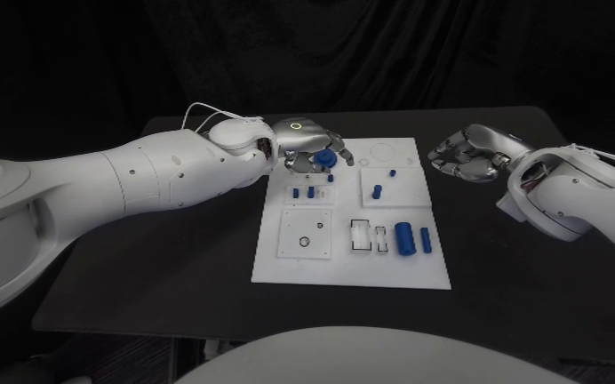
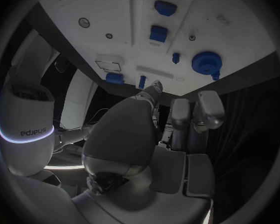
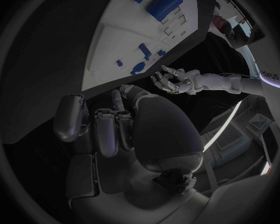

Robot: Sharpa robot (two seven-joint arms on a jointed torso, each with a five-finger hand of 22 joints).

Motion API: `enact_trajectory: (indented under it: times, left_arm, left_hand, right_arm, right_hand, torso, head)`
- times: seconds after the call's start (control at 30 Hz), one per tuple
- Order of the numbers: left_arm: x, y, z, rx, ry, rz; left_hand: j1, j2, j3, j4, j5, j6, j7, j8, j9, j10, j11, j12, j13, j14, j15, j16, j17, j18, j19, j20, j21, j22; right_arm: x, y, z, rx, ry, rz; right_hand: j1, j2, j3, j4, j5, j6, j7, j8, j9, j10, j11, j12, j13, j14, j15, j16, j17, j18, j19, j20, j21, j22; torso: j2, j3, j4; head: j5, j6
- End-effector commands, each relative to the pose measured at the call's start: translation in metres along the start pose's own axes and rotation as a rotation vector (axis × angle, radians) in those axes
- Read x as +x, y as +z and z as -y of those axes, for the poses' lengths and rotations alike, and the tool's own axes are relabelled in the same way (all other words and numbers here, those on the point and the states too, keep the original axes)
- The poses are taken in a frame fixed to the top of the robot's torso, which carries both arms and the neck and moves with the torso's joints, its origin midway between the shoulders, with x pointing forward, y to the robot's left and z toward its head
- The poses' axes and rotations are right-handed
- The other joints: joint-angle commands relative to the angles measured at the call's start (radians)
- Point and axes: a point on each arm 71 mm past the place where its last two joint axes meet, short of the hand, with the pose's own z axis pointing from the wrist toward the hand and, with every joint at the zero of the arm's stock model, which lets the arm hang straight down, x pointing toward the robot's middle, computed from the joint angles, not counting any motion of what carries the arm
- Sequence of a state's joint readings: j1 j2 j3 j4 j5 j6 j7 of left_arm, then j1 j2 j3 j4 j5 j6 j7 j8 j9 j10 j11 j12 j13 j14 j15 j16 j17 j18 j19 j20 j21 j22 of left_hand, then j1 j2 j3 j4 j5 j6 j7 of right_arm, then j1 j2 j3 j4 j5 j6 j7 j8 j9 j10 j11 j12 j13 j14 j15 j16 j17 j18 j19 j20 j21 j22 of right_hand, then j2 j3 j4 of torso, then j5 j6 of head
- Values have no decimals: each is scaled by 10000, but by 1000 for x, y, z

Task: Assemble the parts on the task board

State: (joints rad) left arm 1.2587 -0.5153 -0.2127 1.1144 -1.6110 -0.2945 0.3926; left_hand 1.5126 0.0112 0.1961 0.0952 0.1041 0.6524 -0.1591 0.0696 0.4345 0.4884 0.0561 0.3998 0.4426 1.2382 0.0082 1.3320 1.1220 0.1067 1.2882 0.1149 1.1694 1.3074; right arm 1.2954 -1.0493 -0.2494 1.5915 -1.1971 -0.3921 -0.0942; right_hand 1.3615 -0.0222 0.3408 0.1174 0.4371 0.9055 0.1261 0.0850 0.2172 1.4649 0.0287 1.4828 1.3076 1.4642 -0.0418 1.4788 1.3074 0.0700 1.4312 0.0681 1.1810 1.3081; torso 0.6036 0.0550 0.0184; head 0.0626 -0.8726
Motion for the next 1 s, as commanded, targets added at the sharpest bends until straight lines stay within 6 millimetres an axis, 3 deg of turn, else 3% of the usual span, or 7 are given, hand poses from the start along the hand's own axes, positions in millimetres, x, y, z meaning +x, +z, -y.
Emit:
enact_trajectory:
  times: [0.03, 0.23, 0.33, 0.47, 0.6, 0.77, 1.0]
  left_arm:
    - [3, 3, 4, 479, 496, -207]
    - [8, 7, 0, 66, 356, -766]
    - [12, 11, -1, -80, 284, -991]
    - [17, 15, 0, -142, 300, -1166]
    - [21, 21, 0, -145, 350, -1345]
    - [26, 24, 1, -196, 299, -1577]
    - [32, 24, 0, -328, 246, -1677]
  left_hand:
    - [-10, -20, -65, -5, 66, 29, 7, -15, -63, 26, 49, 67, 19, 31, 28, 19, -52, -155, 69, 3, 32, 1424]
    - [-253, -100, -270, 89, 12, 336, 396, 46, -218, 12, 234, 330, 172, -105, 182, -28, -293, -149, 55, 72, -68, 1397]
    - [-282, -98, -319, 80, 14, 563, 612, 88, -275, 187, 236, 540, 291, -50, 195, 36, -281, -158, 119, 102, -18, 1418]
    - [-217, -81, -296, 17, 78, 650, 717, 73, -330, 427, 250, 718, 392, 81, 200, 141, -184, -192, 267, 111, 159, 1473]
    - [-123, -53, -203, -66, 149, 896, 848, 115, -354, 716, 202, 929, 577, 60, 167, 144, -283, -178, 261, 100, 114, 1460]
    - [-74, -39, -83, -114, 162, 1312, 1088, 261, -268, 926, 167, 1002, 677, -3, 140, 126, -383, -165, 224, 81, 51, 1445]
    - [-113, -139, -71, -129, 171, 1262, 1212, 180, -262, 1006, 186, 979, 710, -90, 146, 77, -508, -153, 179, 76, -22, 1425]
  right_arm:
    - [0, 0, -1, -104, 30, 104]
    - [1, 2, -2, -133, 21, 48]
    - [1, 3, -2, -129, 12, 28]
    - [2, 4, -3, -146, 0, -5]
    - [2, 5, -3, -143, -9, -35]
    - [3, 5, -4, -159, -14, -63]
    - [3, 5, -4, -150, -17, -104]
  right_hand:
    - [-116, -10, 20, 29, 38, 82, 5, 43, 9, 56, 58, -54, 1569, 719, 51, -39, 1136, 119, -40, 19, -38, 1526]
    - [-116, -10, 21, 28, 39, 82, 4, 43, 9, 44, 58, -66, 1555, 718, 51, -42, 1130, 119, -40, 19, -41, 1525]
    - [-115, -8, 25, 26, 41, 82, 4, 42, 9, 35, 57, -77, 1544, 715, 50, -50, 1118, 121, -42, 19, -48, 1523]
    - [-115, -7, 28, 25, 42, 81, 3, 41, 9, 29, 56, -85, 1536, 713, 50, -56, 1110, 122, -44, 19, -52, 1522]
    - [-112, -1, 38, 20, 46, 77, 3, 36, 8, 14, 53, -104, 1514, 709, 48, -66, 1094, 126, -48, 19, -69, 1518]
    - [-112, -1, 38, 20, 46, 77, 3, 36, 8, 14, 53, -104, 1514, 709, 48, -66, 1094, 126, -48, 19, -69, 1518]
    - [-108, 4, 47, 14, 48, 74, 2, 33, 7, 3, 51, -119, 1498, 707, 46, -73, 1084, 129, -54, 19, -86, 1513]
  torso:
    - [9, -16, -30]
    - [67, -47, -110]
    - [82, -52, -149]
    - [97, -65, -181]
    - [111, -63, -216]
    - [108, -54, -199]
    - [96, -61, -184]
  head:
    - [-1, 0]
    - [74, 0]
    - [85, 0]
    - [159, 0]
    - [135, 0]
    - [94, 0]
    - [63, 0]
